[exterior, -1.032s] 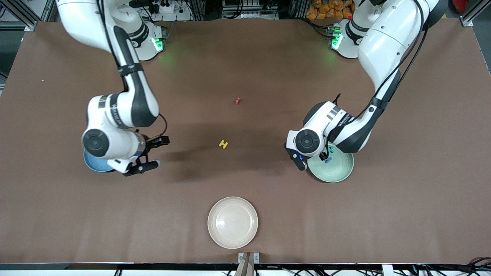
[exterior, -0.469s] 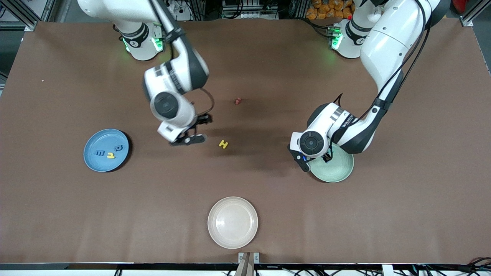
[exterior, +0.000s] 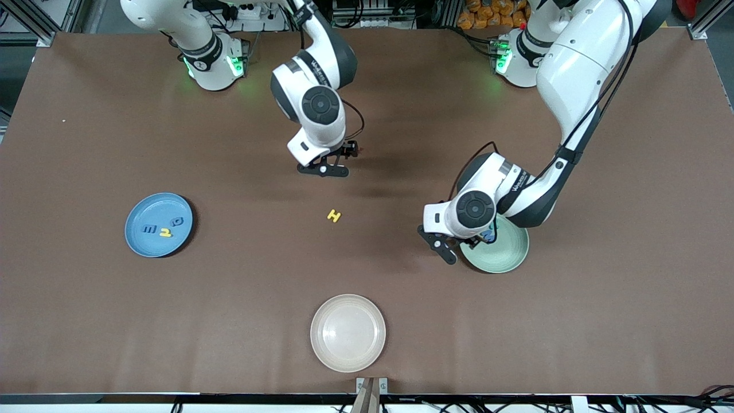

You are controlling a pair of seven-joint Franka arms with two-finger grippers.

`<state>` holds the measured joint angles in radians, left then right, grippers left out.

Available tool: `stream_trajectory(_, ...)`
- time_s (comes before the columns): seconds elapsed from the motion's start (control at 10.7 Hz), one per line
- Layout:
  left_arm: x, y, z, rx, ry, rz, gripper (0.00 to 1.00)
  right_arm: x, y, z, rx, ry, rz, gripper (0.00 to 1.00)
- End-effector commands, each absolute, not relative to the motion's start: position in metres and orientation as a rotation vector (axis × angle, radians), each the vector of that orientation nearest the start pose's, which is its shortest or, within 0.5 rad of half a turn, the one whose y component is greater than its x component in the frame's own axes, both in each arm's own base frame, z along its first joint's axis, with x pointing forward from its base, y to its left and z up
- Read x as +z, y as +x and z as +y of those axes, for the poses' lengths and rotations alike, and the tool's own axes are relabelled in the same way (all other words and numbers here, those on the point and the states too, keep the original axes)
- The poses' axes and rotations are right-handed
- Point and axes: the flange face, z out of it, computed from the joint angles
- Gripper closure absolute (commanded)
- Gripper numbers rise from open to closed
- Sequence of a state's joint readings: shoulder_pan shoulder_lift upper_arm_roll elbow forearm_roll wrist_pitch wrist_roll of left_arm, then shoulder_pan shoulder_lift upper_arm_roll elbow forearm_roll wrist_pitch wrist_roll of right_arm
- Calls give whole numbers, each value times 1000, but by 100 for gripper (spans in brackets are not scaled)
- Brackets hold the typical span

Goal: Sort upper and lower case letters into plates
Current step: 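Reach the right gripper to the red letter while the left gripper reaches H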

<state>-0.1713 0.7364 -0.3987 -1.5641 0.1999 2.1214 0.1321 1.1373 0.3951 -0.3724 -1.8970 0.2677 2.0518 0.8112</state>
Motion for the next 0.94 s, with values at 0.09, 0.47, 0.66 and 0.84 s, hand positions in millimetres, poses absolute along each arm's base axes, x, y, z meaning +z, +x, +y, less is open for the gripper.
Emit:
stream_trajectory(0.09, 218, 598, -375, -6, -3238, 785, 0, 254, 379, 450, 211, -3133, 620, 0)
stream_trajectory(0.47, 219, 563, -452, -217, -3390, 266, 0, 215, 358, 469, 152, -3078, 775, 0)
stream_trajectory(0.66, 214, 547, -475, -313, -3388, 49, 0, 203, 359, 469, 138, -3048, 839, 0)
stream_trajectory(0.84, 207, 525, -499, -331, -3392, -123, 0, 199, 357, 472, 181, -3001, 890, 0)
